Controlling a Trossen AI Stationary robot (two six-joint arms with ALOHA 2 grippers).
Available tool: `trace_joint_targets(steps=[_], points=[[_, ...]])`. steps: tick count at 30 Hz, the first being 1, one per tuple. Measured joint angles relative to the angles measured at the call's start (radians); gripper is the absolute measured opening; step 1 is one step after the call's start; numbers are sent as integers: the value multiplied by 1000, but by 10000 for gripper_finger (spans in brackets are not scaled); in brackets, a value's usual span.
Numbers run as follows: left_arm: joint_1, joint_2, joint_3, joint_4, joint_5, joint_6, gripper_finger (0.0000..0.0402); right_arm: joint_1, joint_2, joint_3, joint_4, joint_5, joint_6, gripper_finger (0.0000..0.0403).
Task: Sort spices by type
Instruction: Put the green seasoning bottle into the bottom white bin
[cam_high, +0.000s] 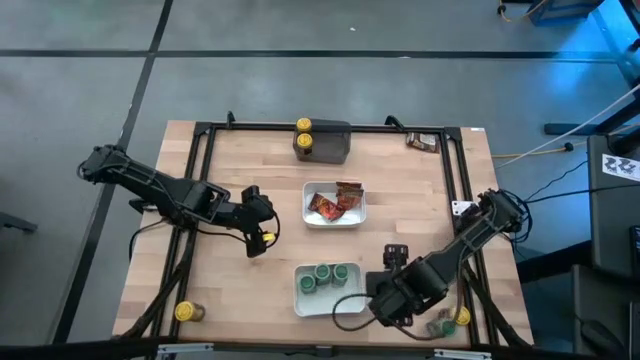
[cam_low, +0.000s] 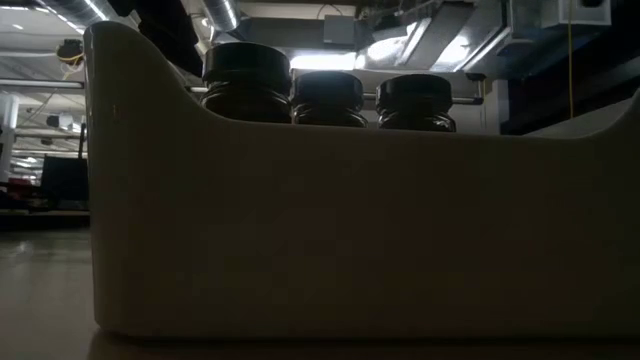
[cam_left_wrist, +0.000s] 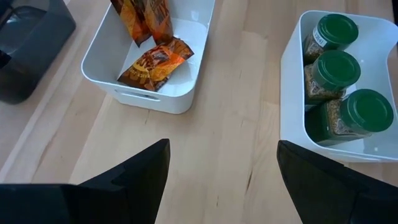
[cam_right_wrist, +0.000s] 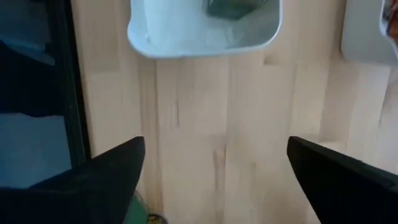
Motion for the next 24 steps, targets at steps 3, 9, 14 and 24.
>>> trace_joint_targets(steps=[3, 9, 14, 24], points=[[0, 0, 0, 0, 0, 0, 280, 28, 0, 0, -6, -3, 64, 390], [0, 0, 0, 0, 0, 1, 280, 67, 1, 0, 41, -57, 226, 367], [0, 0, 0, 0, 0, -6, 280, 80, 1, 0, 34, -103, 269, 365], [0, 0, 0, 1, 0, -26, 280, 217, 4, -4, -34, -149, 366, 365]])
